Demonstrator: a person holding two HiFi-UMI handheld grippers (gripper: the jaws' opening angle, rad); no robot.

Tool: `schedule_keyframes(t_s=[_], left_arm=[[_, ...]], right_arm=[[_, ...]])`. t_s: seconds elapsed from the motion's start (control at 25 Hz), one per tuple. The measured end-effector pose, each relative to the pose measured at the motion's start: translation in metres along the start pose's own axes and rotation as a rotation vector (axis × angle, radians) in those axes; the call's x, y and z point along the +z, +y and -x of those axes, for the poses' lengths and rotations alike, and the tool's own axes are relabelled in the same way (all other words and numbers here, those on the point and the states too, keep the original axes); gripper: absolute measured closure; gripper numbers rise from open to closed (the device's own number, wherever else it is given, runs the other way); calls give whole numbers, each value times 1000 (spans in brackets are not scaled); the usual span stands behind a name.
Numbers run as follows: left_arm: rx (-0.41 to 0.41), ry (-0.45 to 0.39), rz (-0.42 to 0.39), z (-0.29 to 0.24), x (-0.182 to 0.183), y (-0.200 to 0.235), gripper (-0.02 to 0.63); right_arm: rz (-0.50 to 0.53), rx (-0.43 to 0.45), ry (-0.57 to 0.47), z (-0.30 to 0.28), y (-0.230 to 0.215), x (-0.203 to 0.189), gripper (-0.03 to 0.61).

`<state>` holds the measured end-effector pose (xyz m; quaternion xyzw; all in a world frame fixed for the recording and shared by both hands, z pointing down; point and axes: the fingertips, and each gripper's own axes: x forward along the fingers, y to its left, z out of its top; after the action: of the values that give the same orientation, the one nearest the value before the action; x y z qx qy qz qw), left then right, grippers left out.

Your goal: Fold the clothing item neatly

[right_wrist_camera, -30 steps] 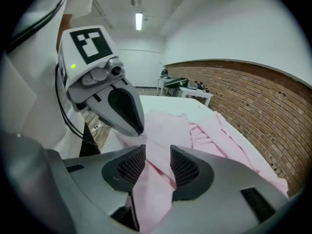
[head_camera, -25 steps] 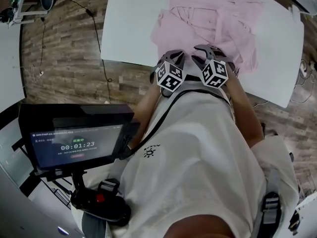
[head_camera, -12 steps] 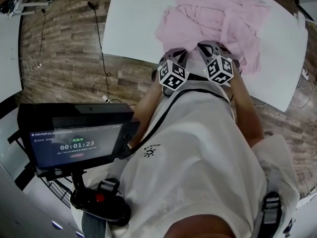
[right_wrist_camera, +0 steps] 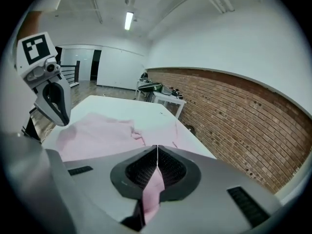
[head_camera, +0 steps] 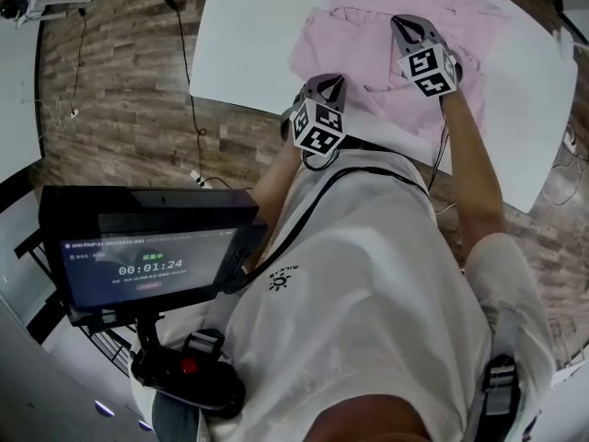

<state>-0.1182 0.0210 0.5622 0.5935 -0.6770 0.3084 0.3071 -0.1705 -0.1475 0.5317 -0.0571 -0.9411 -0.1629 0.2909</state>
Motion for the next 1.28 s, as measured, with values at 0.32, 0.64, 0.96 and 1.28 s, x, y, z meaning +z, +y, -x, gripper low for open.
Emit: schedule_keyframes(t_s=[0.32, 0.64, 0.96, 1.28], left_arm=[[-35, 20, -11, -8, 6, -12, 609], [-67, 18, -37, -13, 15, -28, 609], [-98, 5, -36, -20, 25, -39, 609], [-66, 12, -33, -16, 12, -41, 609]], right_arm=[[90, 41, 25, -26, -17, 5, 568], [33, -42, 38, -37, -32, 0, 568], [-74, 26, 56, -11, -28, -7, 500], [-128, 388, 44, 55, 65, -11, 455]])
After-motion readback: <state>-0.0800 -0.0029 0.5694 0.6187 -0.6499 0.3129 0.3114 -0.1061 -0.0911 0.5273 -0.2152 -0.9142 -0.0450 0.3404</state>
